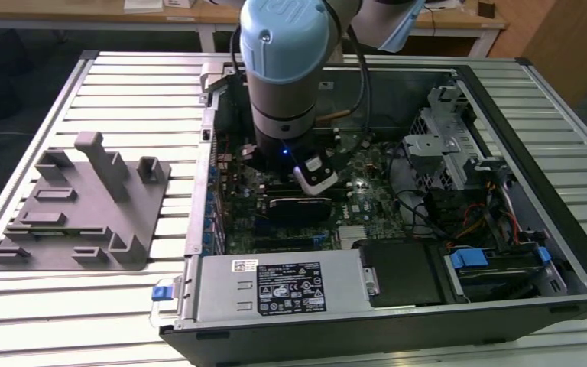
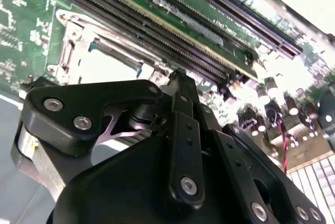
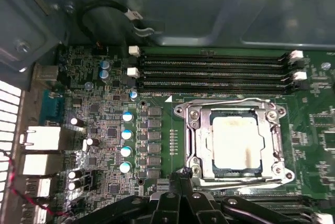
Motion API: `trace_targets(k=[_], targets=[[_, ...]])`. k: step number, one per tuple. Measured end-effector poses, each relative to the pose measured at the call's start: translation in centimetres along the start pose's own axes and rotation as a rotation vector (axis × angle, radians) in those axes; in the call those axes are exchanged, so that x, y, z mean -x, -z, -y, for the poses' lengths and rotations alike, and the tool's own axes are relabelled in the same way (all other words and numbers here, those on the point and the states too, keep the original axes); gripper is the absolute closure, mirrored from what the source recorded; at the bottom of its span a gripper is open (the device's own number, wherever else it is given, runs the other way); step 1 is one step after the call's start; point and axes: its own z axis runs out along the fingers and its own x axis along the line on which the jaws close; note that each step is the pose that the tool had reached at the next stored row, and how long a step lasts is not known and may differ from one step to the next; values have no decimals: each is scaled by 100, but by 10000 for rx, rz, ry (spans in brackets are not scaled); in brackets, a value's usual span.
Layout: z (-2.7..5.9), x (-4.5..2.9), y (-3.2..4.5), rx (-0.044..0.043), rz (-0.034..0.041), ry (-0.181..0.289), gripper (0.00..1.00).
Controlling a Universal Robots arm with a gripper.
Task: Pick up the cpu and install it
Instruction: 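Install the second cpu locking lever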
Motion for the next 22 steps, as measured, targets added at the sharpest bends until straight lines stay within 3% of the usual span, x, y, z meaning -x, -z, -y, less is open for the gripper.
trace_targets(k=[8, 10, 14, 22], targets=[[-70, 9, 232, -3, -1, -1, 89], [-75, 13, 237, -52, 10, -32, 89], [-93, 40, 232, -328, 55, -203, 89], [-187, 191, 201, -387, 80, -302, 89]])
